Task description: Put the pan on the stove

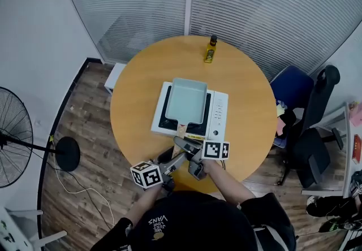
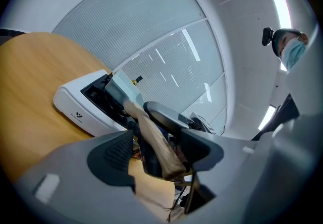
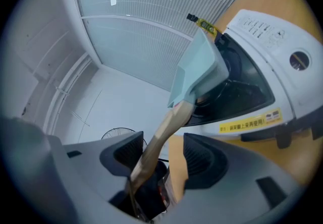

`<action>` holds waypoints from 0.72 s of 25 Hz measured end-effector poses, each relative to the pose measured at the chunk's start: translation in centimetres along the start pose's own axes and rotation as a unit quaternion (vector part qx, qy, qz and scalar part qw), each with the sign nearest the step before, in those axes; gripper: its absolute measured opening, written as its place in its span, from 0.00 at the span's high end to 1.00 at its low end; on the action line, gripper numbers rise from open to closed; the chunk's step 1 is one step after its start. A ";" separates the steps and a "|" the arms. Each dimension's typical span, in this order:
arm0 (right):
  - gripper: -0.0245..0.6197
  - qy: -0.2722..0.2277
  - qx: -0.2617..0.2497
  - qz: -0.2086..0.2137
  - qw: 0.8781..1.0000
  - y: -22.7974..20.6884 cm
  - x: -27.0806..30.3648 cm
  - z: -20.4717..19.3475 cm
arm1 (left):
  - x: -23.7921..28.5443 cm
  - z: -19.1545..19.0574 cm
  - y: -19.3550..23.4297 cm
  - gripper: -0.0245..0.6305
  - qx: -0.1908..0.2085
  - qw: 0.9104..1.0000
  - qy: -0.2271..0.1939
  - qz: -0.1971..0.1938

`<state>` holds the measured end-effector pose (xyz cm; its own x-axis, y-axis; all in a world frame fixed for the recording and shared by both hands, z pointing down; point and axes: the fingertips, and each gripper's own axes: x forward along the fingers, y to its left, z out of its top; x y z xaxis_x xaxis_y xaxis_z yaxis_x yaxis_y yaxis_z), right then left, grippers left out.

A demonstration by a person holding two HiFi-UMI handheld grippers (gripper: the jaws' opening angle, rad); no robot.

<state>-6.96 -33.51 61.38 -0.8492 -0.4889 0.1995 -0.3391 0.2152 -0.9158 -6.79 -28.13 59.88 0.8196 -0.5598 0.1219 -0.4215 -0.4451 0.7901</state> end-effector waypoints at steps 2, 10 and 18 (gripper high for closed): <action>0.62 0.003 -0.002 0.002 1.000 0.1 -0.4 -0.2 | -0.3 0.0 0.0 0.53 0.002 1.000 -0.005 0.003; 0.62 0.017 -0.025 0.009 0.999 1.1 -3.3 -1.3 | -1.8 -0.5 -0.6 0.50 0.009 0.999 -0.039 0.034; 0.62 0.050 -0.057 0.023 0.997 2.1 -6.7 -3.2 | -3.2 -2.8 -2.1 0.48 0.017 0.994 -0.074 0.081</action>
<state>-3.32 -27.06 59.22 -0.8991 -0.3906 0.1976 -0.3379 0.3324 -0.8805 -7.42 -23.40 59.53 0.6751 -0.7214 0.1541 -0.5578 -0.3626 0.7465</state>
